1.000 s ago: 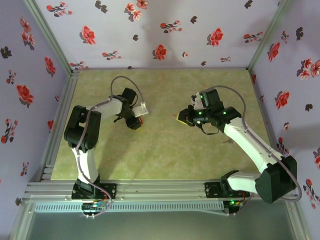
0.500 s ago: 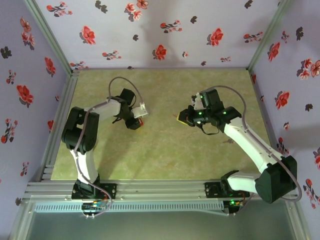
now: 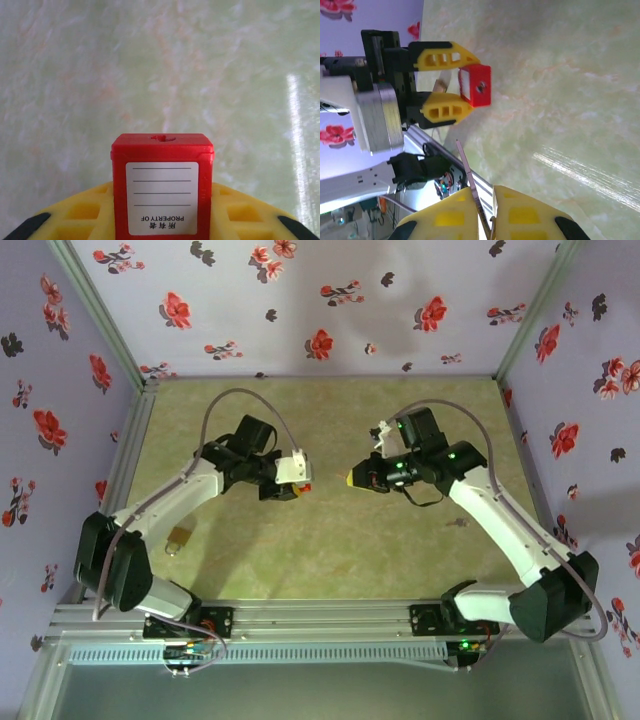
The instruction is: Unlock with the key
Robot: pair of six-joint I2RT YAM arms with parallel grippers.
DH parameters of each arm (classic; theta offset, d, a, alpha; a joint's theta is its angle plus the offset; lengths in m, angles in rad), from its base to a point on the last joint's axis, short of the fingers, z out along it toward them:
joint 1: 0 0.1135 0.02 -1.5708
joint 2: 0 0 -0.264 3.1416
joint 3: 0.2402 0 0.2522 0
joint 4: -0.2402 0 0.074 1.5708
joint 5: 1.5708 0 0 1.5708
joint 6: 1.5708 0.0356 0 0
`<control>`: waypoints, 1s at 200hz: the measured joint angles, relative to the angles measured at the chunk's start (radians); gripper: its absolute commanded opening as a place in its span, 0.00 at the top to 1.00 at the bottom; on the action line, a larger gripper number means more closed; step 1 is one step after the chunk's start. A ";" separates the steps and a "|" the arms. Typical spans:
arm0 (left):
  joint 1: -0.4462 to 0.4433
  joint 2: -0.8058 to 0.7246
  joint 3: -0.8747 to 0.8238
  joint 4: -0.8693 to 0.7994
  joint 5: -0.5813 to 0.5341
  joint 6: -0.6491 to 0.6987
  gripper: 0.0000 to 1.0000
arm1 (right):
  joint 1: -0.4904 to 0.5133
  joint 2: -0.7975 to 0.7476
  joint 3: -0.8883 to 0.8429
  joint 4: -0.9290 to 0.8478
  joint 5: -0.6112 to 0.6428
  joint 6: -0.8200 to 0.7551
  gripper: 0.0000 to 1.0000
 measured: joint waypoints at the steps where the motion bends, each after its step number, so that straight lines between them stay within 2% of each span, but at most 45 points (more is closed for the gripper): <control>1: -0.004 -0.001 0.001 -0.003 0.000 0.001 0.94 | 0.001 0.001 0.001 -0.001 0.000 -0.002 1.00; 41: -0.069 -0.028 0.014 -0.021 0.007 0.011 0.96 | 0.043 0.036 0.014 -0.049 -0.023 -0.042 1.00; 200: -0.136 -0.047 0.061 -0.042 0.029 0.011 1.00 | 0.069 0.047 -0.029 -0.044 -0.036 -0.044 1.00</control>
